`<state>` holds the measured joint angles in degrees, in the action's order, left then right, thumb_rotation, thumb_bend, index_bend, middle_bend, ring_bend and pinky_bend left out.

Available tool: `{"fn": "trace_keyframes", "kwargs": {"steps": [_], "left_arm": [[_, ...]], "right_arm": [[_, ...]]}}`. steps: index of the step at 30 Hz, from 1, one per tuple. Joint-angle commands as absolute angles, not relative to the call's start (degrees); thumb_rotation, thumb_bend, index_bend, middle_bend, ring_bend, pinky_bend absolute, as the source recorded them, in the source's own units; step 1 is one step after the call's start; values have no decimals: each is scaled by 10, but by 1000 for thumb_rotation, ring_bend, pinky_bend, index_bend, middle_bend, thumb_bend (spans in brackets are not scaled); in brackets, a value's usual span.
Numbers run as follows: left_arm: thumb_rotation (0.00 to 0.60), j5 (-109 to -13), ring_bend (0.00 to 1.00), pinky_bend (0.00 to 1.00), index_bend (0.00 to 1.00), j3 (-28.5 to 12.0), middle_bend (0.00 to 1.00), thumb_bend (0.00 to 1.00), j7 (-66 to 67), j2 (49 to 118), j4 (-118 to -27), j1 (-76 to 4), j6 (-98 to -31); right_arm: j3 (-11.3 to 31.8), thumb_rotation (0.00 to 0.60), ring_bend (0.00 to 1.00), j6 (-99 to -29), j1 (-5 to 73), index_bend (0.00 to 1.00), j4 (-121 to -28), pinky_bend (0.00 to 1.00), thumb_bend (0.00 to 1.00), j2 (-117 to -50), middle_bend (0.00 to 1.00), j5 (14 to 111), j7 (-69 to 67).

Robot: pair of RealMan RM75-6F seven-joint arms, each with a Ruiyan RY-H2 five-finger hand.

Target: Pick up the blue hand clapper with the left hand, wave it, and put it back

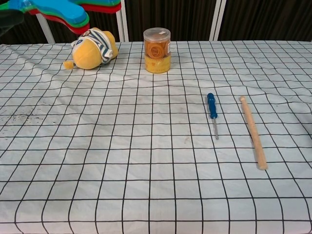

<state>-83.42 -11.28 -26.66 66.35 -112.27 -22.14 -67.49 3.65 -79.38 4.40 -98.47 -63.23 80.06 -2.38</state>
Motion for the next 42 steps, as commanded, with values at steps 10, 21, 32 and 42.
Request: {"fn": "trace_keyframes", "kwargs": {"steps": [10,21,32,42], "left_arm": [[600,-753,674,850,730,-112,805,504,-106,744,-1007,-311,-554],[600,-655,642,812,714,-111,776,495,43,837,-931,-366,-523],[600,-528,191,295,443,-98,288,308,200,876,-906,-398,-533],[600,-448,0,0,8,-92,0,0,270,862,-932,-407,-563]], "right_arm": [[37,600,0,-791,45,0,-984,155,218,-632,0,797,-23],[37,600,0,-786,46,0,-984,155,219,-631,0,795,-24],[37,600,0,-784,46,0,-985,155,219,-630,0,792,-25],[37,600,0,-783,46,0,-987,155,219,-629,0,791,-26]]}}
